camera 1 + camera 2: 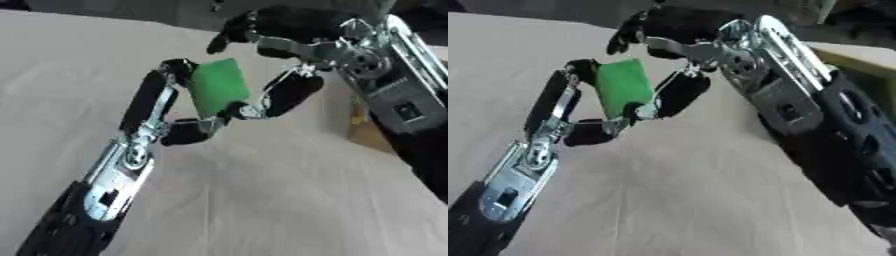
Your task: Pick up the objects with one hand, pass them to the other hand, and then place them into the box on the other side of the table.
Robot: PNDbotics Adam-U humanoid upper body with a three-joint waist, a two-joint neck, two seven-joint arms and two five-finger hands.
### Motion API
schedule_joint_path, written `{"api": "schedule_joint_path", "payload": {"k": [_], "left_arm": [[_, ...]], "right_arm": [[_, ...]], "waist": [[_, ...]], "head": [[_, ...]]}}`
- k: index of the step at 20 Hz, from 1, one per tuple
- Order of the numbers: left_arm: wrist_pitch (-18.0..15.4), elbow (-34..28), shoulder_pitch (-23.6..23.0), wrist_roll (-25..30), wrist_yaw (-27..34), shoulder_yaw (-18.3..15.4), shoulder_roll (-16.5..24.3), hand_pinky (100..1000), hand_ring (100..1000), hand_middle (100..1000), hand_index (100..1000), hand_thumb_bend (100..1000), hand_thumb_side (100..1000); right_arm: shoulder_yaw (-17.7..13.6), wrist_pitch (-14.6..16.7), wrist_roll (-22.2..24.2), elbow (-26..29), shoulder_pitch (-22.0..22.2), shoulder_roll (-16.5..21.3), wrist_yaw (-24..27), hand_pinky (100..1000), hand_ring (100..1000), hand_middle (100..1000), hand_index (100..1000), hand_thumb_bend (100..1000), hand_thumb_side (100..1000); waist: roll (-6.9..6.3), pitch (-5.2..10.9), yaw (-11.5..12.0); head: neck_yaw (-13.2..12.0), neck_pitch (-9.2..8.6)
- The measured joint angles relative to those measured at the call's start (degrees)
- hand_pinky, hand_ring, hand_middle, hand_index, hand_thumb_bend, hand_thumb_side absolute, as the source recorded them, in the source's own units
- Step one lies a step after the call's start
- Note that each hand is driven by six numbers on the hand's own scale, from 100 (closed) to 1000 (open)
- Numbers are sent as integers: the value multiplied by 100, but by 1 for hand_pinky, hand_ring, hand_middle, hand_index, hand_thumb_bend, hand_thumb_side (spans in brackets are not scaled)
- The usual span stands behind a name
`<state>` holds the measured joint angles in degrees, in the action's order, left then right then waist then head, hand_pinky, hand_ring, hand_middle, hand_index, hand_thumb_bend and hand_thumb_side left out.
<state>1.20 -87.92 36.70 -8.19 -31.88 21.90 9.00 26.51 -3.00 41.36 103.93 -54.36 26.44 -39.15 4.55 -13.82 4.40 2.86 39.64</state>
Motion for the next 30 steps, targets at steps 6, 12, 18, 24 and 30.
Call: {"api": "schedule_joint_path", "payload": {"k": [6, 12, 18, 24, 30], "left_arm": [[123, 0, 0, -28, 181, -30, -5, 614, 591, 502, 502, 100, 294], [162, -1, -5, 12, 264, -35, -6, 613, 592, 502, 500, 100, 279], [115, -37, -6, 111, 145, -16, -6, 612, 591, 501, 498, 100, 245], [69, -37, -10, 177, 19, 5, -6, 611, 590, 501, 496, 100, 228], [27, -37, -9, 213, -61, 18, -6, 611, 590, 501, 495, 100, 210]], "right_arm": [[-15, 23, 22, -97, 23, -18, 4, 879, 916, 800, 877, 470, 355], [-35, 33, -126, -271, 23, -108, -105, 876, 914, 800, 878, 477, 345], [-37, -6, -369, -404, 28, -135, -197, 877, 915, 801, 885, 472, 333], [-51, -26, -490, -406, 29, -146, -193, 875, 914, 800, 883, 469, 337], [-30, 94, -413, -501, 17, -147, -182, 878, 916, 800, 883, 455, 353]], "waist": [[-8, 0, 0], [-10, -1, 23], [-11, -3, 28], [-11, -5, 30], [-13, -5, 59]], "head": [[0, 0], [1, 0], [2, 0], [3, -2], [9, -2]]}}
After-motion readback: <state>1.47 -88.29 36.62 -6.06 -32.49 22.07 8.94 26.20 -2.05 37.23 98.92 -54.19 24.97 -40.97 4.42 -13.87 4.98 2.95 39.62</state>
